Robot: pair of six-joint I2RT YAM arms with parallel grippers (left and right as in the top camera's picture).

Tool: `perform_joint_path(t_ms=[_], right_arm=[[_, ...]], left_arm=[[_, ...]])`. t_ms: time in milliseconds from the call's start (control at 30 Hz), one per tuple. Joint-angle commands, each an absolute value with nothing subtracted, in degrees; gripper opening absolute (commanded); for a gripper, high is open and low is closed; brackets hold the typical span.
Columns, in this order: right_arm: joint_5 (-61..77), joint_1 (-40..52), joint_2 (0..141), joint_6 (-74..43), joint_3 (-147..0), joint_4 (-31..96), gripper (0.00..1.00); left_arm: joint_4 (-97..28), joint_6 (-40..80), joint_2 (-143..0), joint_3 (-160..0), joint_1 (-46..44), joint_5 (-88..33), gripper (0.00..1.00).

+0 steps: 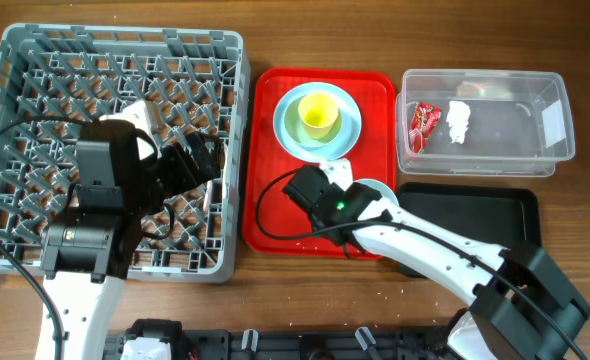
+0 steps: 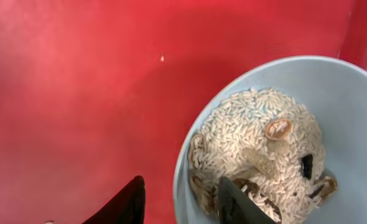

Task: Sort waste into correct bins and load items into the dishwasher rack
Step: 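Move the right gripper to the light-blue bowl and grip its rim, then carry the bowl over the black tray and tip out the rice scraps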

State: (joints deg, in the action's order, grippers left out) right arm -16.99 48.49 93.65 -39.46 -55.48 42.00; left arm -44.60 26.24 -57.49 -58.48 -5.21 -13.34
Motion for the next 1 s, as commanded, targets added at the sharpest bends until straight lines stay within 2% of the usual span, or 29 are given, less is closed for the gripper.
perform_joint_path(t_ms=[0,300,567,600,700,967], right_arm=[[-19.6,48.4,94.3,-41.1,-54.6,41.1,0.39],[-18.0,48.4,94.3,-42.2,-54.6,41.4,0.25],[-17.1,48.4,94.3,-42.9,-53.3,41.5,0.23],[-17.1,48.3,94.3,-42.8,-53.3,41.3,0.21],[-17.1,48.4,94.3,-42.8,-53.4,40.9,0.04],[-16.9,48.4,89.1,-34.4,-62.3,46.6,0.04]], left_arm=[[-44.4,26.0,-57.5,-58.5,-4.9,-13.2,1.00],[-44.4,26.0,-57.5,-58.5,-4.9,-13.2,1.00],[-44.4,26.0,-57.5,-58.5,-4.9,-13.2,1.00],[-44.4,26.0,-57.5,-58.5,-4.9,-13.2,1.00],[-44.4,26.0,-57.5,-58.5,-4.9,-13.2,1.00],[-44.4,26.0,-57.5,-58.5,-4.9,-13.2,1.00]])
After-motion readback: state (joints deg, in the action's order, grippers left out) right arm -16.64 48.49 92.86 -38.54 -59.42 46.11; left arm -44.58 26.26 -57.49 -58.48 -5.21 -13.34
